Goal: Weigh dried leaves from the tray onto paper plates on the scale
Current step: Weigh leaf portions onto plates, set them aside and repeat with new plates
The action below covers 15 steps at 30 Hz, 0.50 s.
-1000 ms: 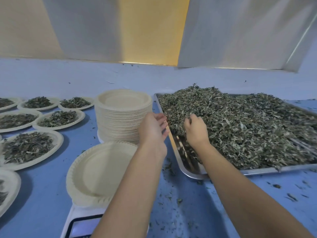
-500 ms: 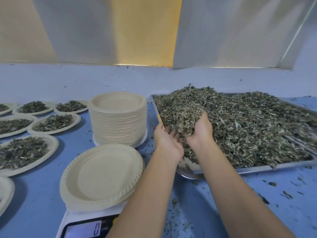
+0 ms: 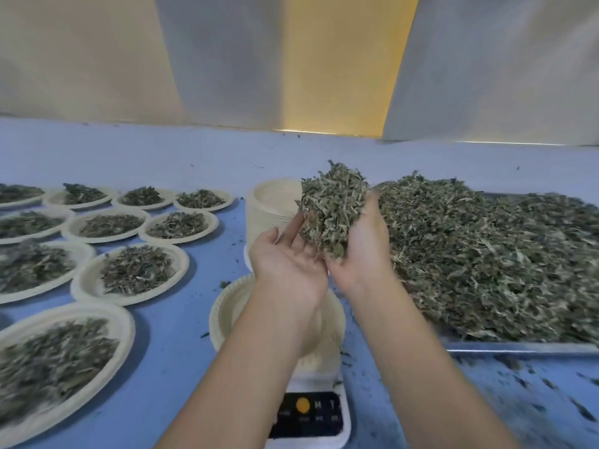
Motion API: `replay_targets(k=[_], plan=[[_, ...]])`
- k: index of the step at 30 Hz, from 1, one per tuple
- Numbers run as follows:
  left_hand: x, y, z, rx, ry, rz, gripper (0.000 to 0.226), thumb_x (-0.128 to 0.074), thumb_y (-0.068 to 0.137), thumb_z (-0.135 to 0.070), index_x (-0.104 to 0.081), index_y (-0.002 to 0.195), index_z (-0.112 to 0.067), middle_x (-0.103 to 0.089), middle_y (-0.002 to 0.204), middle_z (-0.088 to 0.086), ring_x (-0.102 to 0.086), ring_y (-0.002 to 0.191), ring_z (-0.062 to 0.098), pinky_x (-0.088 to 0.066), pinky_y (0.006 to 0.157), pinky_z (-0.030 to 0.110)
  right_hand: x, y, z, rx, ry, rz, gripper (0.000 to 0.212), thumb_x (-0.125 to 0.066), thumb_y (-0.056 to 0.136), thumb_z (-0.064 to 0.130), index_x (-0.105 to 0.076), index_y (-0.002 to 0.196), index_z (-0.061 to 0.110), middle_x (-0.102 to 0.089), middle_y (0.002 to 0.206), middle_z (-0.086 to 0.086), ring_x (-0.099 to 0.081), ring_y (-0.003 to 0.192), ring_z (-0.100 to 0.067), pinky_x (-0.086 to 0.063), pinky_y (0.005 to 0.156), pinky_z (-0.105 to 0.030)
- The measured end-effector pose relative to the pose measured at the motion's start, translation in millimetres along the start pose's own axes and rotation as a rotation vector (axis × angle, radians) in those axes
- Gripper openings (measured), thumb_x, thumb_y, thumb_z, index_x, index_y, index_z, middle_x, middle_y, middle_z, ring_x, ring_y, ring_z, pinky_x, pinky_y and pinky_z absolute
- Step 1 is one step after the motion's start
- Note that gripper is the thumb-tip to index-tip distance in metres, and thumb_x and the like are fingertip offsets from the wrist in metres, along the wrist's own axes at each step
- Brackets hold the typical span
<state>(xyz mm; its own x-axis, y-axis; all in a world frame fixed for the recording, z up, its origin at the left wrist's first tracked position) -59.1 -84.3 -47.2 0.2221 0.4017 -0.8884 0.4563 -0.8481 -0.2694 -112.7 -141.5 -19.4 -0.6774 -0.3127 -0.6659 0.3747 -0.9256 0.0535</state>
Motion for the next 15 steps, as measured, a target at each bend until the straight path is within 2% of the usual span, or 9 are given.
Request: replay_targets(k=[5, 7, 8, 9, 10, 11, 12, 13, 15], plan=[[28, -3, -51, -0.159, 0.159, -0.125, 0.043, -0.021, 0.100, -0.022, -0.057, 0.117, -0.006, -0.059, 0.128, 0.009, -0.054, 0.106, 0.017, -0.034, 0.097, 0.028, -20, -5, -33, -0.033, -0.232, 0.061, 0.038, -0.036, 0.099, 0.037, -0.057, 0.123, 0.017, -0.062, 0.124, -0.006, -0.059, 0.113, -0.026, -0.050, 0.093, -0.041], [33, -5, -63, -0.190, 0.201, -0.154, 0.046, -0.020, 0.100, -0.022, -0.055, 0.124, -0.005, -0.057, 0.132, 0.008, -0.050, 0.123, 0.018, -0.029, 0.102, 0.027, -22, -7, -33, 0.062, -0.378, 0.105, 0.035, -0.039, 0.100, 0.034, -0.056, 0.126, 0.020, -0.059, 0.130, 0.002, -0.053, 0.122, -0.017, -0.044, 0.101, -0.038], [35, -5, -70, -0.220, 0.219, -0.179, 0.046, -0.020, 0.100, -0.022, -0.055, 0.125, -0.004, -0.057, 0.131, 0.008, -0.049, 0.125, 0.019, -0.030, 0.100, 0.027, -23, -11, -31, 0.134, -0.475, 0.135, 0.029, -0.040, 0.100, 0.031, -0.058, 0.119, 0.018, -0.063, 0.119, 0.007, -0.051, 0.108, 0.003, -0.044, 0.095, -0.028], [37, -6, -76, -0.252, 0.233, -0.204, 0.046, -0.021, 0.100, -0.022, -0.055, 0.124, -0.004, -0.058, 0.129, 0.009, -0.050, 0.124, 0.019, -0.031, 0.098, 0.026, -25, -15, -27, 0.216, -0.573, 0.168, 0.026, -0.040, 0.100, 0.027, -0.059, 0.110, 0.013, -0.066, 0.098, 0.005, -0.054, 0.114, 0.000, -0.043, 0.083, -0.023], [39, -7, -81, -0.288, 0.240, -0.230, 0.045, -0.022, 0.100, -0.022, -0.056, 0.124, -0.003, -0.060, 0.127, 0.010, -0.051, 0.122, 0.018, -0.032, 0.094, 0.026, -26, -18, -24, 0.289, -0.662, 0.204, 0.025, -0.040, 0.101, 0.023, -0.055, 0.103, 0.003, -0.060, 0.093, -0.004, -0.033, 0.108, 0.000, -0.036, 0.078, -0.023], [41, -8, -86, -0.320, 0.244, -0.257, 0.045, -0.022, 0.100, -0.021, -0.057, 0.123, -0.003, -0.061, 0.125, 0.010, -0.053, 0.120, 0.018, -0.032, 0.092, 0.025, -27, -21, -22, 0.336, -0.745, 0.256, 0.023, -0.040, 0.101, 0.021, -0.052, 0.098, 0.001, -0.057, 0.093, 0.000, -0.045, 0.096, 0.011, -0.031, 0.072, -0.022], [43, -8, -90, -0.349, 0.247, -0.282, 0.045, -0.023, 0.100, -0.021, -0.057, 0.122, -0.003, -0.062, 0.123, 0.009, -0.054, 0.119, 0.017, -0.032, 0.091, 0.025, -28, -22, -23, 0.344, -0.833, 0.311, 0.022, -0.041, 0.100, 0.021, -0.053, 0.088, 0.008, -0.024, 0.089, 0.032, -0.047, 0.089, 0.010, -0.030, 0.063, -0.025], [45, -8, -93, -0.371, 0.252, -0.301, 0.045, -0.023, 0.100, -0.020, -0.058, 0.122, -0.003, -0.063, 0.122, 0.009, -0.054, 0.119, 0.017, -0.031, 0.093, 0.025, -27, -21, -26, 0.331, -0.926, 0.356, 0.027, -0.042, 0.100, 0.023, -0.049, 0.075, 0.016, -0.032, 0.049, 0.020, -0.056, 0.062, 0.005, -0.029, 0.053, -0.024], [48, -7, -99, -0.399, 0.252, -0.311, 0.045, -0.023, 0.100, -0.020, -0.058, 0.123, -0.004, -0.062, 0.123, 0.008, -0.053, 0.120, 0.017, -0.029, 0.100, 0.028, -25, -18, -35, 0.282, -1.111, 0.441, 0.035, -0.043, 0.099, 0.027, -0.035, 0.066, 0.022, -0.035, 0.048, 0.018, -0.033, 0.047, 0.001, -0.028, 0.048, -0.018]])
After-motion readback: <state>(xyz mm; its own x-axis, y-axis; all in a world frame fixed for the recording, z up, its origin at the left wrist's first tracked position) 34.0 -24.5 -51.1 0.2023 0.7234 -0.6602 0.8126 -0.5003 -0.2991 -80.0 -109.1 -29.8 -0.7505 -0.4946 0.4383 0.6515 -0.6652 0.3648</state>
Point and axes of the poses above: each hand's wrist, its own y-axis towards the middle knuckle, its own x-axis out of the back of the hand, z = x × y, the point moved 7 cm from there along y, towards the middle knuckle
